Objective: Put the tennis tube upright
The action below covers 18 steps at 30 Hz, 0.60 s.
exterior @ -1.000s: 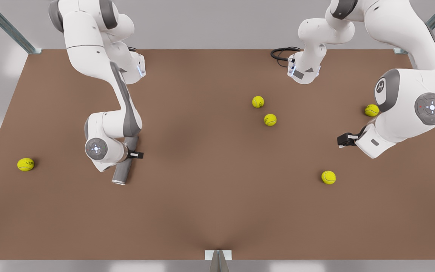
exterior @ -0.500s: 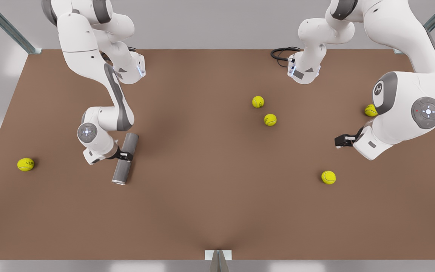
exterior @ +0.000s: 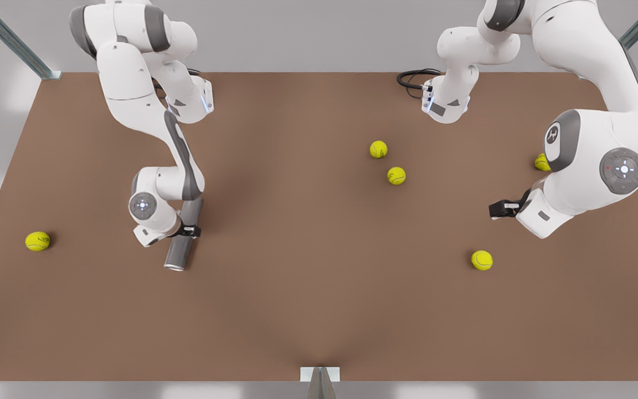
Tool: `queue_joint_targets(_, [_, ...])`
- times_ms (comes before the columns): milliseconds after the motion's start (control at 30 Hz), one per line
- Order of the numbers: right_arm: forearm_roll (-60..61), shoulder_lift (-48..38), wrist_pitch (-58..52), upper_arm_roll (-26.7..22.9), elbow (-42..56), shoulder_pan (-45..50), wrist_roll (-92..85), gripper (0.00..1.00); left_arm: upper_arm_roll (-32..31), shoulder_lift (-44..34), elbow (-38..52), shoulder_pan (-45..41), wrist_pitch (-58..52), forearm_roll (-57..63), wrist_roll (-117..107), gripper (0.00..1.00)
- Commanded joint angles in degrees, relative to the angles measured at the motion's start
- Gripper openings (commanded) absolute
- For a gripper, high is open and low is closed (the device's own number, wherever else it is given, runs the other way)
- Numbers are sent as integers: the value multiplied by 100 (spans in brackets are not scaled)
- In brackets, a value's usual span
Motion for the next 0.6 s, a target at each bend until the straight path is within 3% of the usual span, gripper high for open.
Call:
queue_joint_targets(0, [9,76,17,7,19,0,-344,100,-4,-3,0,0,12,2,-151,100])
queue_joint_targets(467, [9,313,-27,69,106,26,-344,100,-22,-29,0,-8,-14,2,-186,100])
queue_joint_targets(567, [9,313,-159,86,168,18,-353,89,-22,-29,0,-8,-14,2,-194,100])
